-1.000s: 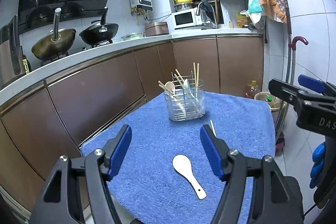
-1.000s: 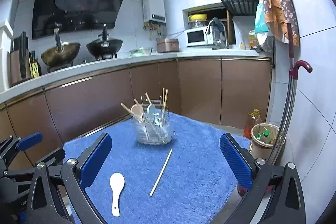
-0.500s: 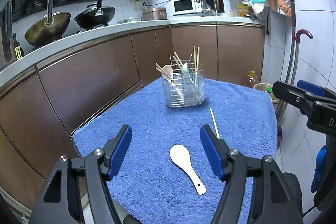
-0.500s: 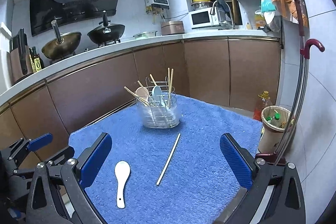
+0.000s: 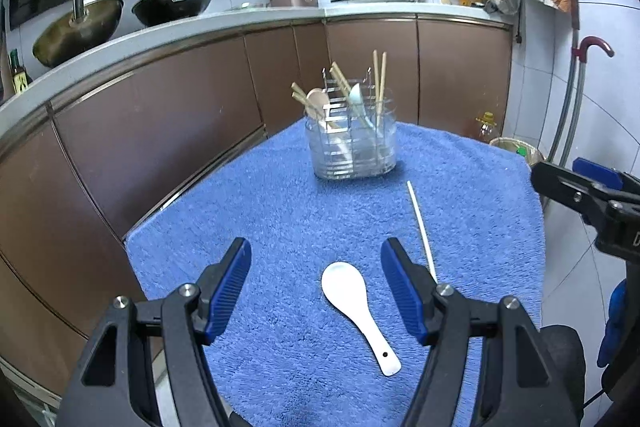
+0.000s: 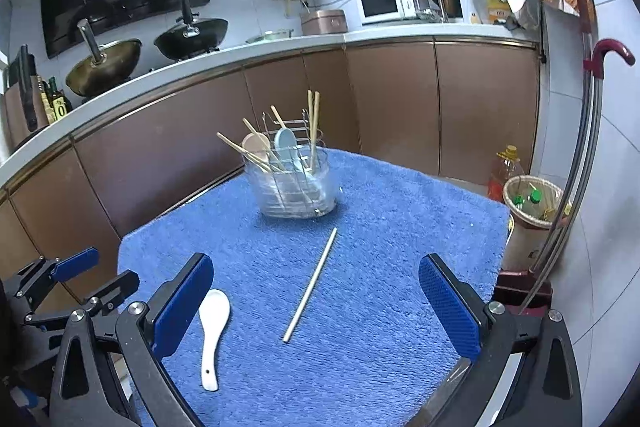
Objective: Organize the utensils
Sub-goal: 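Open the left tool and pull both tools back from the holder, then grasp the last white spoon with the left tool while the right tool grasps the last chopstick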
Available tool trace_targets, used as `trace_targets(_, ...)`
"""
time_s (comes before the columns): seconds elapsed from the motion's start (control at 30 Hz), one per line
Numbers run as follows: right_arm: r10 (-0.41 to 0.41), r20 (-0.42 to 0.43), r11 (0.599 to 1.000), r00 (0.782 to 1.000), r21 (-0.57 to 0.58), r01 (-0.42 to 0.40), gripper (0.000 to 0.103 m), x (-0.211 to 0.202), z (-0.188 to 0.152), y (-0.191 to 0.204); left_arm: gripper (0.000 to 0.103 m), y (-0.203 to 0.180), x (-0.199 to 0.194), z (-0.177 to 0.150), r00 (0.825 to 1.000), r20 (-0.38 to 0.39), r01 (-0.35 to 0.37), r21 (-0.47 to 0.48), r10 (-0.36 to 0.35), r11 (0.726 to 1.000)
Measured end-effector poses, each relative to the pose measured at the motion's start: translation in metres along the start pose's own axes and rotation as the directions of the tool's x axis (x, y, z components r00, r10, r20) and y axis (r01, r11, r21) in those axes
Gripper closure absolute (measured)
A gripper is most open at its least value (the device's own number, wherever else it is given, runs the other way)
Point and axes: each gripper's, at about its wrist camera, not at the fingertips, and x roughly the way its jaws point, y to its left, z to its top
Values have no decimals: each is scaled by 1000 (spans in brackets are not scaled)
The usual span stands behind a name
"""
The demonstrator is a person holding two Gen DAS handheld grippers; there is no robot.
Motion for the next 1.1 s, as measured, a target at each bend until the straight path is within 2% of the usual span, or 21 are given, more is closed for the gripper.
trace_targets(0.17, -7, -55, 1000, 998, 14, 7, 9, 21, -4, -9, 37, 12, 25, -5, 996, -75, 34, -45, -37, 998)
trace_targets(0.27, -2, -87, 1000, 996, 21, 4, 16, 34, -7, -14, 37, 26, 42, -9, 980, -136, 126, -134, -145, 983)
trace_targets(0.33, 2, -102, 1000, 995, 28, 1, 17, 40, -7, -18, 38, 42, 58, -13, 947, -172, 223, -251, -270, 942)
trace_targets(0.4, 7, -116, 999, 993, 33, -3, 20, 46, -8, -22, 38, 55, 70, -18, 922, -171, 278, -333, -347, 901)
trace_targets(0.5, 11, -133, 999, 991, 37, -6, 23, 53, -9, -26, 39, 68, 83, -23, 899, -168, 315, -396, -405, 863)
trace_targets(0.53, 12, -140, 999, 990, 38, -7, 24, 55, -10, -28, 40, 72, 89, -25, 886, -170, 330, -422, -431, 845)
trace_targets(0.57, 13, -146, 999, 989, 39, -7, 26, 58, -11, -28, 44, 74, 93, -26, 876, -171, 344, -436, -452, 832)
trace_targets(0.63, 17, -161, 999, 987, 40, -11, 27, 63, -13, -31, 52, 78, 106, -32, 841, -178, 378, -481, -510, 791)
trace_targets(0.7, 21, -175, 999, 984, 39, -14, 28, 67, -15, -32, 61, 79, 116, -36, 818, -187, 397, -500, -544, 770)
trace_targets(0.8, 27, -195, 999, 980, 39, -20, 31, 73, -17, -34, 71, 78, 128, -39, 795, -204, 411, -511, -571, 755)
trace_targets(0.93, 34, -214, 999, 976, 34, -28, 31, 81, -18, -35, 75, 72, 141, -40, 782, -230, 414, -502, -579, 759)
trace_targets(1.0, 39, -225, 999, 974, 33, -33, 32, 85, -18, -35, 80, 68, 144, -38, 776, -235, 423, -493, -585, 760)
trace_targets(1.1, 48, -241, 999, 969, 32, -42, 33, 93, -19, -35, 84, 64, 150, -37, 774, -251, 423, -478, -581, 770)
